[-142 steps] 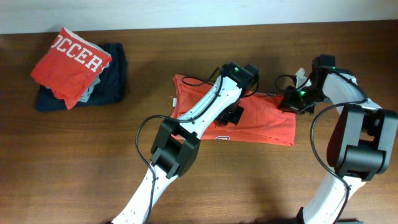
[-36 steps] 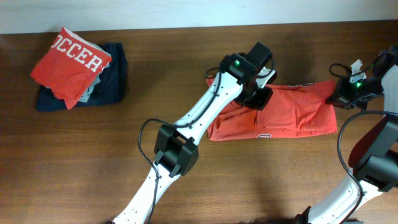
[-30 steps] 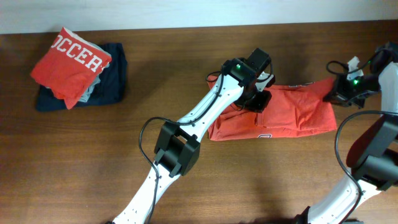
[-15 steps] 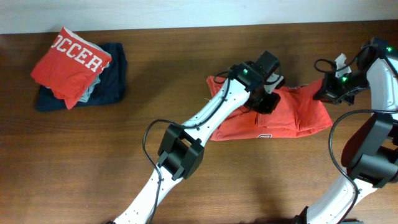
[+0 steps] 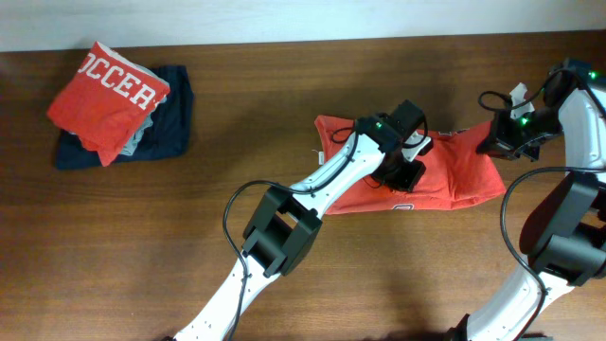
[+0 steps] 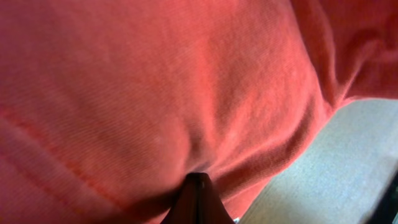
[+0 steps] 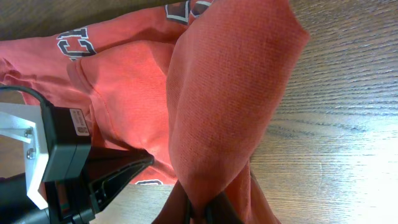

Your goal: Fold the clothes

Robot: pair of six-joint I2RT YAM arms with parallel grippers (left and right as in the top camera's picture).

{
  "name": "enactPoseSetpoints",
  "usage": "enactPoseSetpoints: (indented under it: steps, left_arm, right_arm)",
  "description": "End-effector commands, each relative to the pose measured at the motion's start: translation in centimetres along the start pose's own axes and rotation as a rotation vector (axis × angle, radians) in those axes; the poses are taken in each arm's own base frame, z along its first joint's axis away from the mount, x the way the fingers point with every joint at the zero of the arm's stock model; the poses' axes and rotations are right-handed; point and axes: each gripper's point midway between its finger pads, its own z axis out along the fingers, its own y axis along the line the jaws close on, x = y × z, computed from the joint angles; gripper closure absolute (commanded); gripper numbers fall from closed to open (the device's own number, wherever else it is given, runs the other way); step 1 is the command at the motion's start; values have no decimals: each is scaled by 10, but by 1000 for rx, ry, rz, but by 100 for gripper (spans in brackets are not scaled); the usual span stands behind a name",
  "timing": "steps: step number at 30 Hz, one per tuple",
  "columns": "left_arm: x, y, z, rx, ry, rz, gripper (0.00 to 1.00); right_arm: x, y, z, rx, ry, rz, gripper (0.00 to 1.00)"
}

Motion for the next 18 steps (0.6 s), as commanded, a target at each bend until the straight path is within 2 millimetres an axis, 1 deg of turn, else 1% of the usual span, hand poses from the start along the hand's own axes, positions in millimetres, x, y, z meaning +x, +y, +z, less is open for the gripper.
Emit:
enactPoseSetpoints:
  steps: [1, 2, 4, 5, 8, 10, 12, 16, 18]
  left_arm:
    - [6, -3, 2, 34, 16, 14, 99]
    - [5, -5, 1, 44, 13, 16, 99]
    - [-2, -15, -8, 86, -6, 26, 99]
    - [-14, -28, -25, 123, -44, 47, 100]
    - [-30, -39, -50, 117, -106, 77, 99]
    - [-38, -43, -60, 119, -135, 90, 99]
    - [-41, -42, -61, 114, -147, 94, 99]
    - [-43, -25, -56, 19, -158, 82, 99]
    - [-41, -19, -50, -7, -153, 78, 100]
  right_arm:
    - [-5, 9, -7, -18, -24, -19, 96]
    - [-5, 9, -7, -18, -24, -19, 96]
    - [-5, 9, -7, -18, -24, -19, 96]
    - [-5, 9, -7, -18, -24, -19, 96]
    - [-5, 9, -7, -18, -23, -19, 96]
    - [-4, 9, -7, -18, -23, -19, 96]
    - [-4, 9, -7, -18, -20, -18, 96]
    - [-4, 9, -7, -18, -20, -18, 96]
    - [-4, 9, -7, -18, -20, -18, 96]
